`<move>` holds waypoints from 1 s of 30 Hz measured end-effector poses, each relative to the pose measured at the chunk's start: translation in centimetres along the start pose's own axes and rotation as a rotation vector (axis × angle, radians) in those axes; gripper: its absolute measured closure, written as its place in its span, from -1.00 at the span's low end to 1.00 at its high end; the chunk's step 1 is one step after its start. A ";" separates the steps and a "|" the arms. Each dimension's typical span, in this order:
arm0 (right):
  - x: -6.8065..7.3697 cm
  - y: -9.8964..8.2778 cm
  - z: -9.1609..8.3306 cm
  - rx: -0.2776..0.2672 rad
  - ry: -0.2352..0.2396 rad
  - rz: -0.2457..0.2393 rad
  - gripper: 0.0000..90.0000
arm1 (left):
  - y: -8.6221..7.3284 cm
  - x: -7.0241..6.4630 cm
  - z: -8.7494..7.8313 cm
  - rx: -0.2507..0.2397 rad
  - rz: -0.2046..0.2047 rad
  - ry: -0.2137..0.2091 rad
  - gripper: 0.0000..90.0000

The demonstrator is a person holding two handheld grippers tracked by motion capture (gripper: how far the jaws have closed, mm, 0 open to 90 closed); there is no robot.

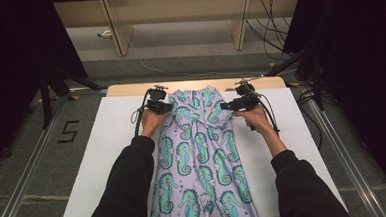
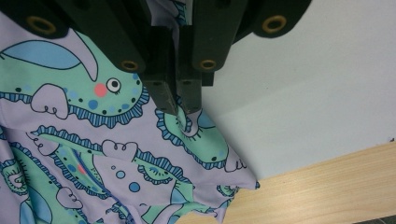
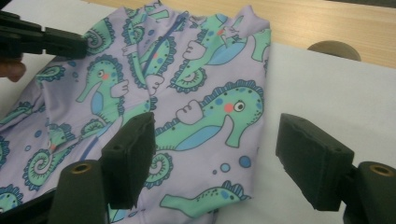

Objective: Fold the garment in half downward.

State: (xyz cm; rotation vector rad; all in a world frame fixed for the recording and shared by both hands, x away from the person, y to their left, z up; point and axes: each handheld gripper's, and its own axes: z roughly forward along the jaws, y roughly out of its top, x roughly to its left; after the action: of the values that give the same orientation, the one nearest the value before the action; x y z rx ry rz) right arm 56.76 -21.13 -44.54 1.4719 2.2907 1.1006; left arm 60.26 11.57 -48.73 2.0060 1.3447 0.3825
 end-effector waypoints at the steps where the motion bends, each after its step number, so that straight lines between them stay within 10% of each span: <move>1: -0.1 0.1 0.1 0.006 -0.003 0.000 -0.34 | 0.0 0.0 0.0 -0.001 0.001 0.001 0.92; 30: -1.2 1.2 4.8 0.138 -0.067 0.071 -0.05 | 0.2 -0.6 -0.3 -0.016 0.018 -0.008 0.92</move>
State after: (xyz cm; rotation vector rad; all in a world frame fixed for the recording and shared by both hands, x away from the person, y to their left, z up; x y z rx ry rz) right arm 60.71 -19.59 -47.31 1.6270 2.3260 0.9116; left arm 59.91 11.08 -48.30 2.0055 1.3154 0.3916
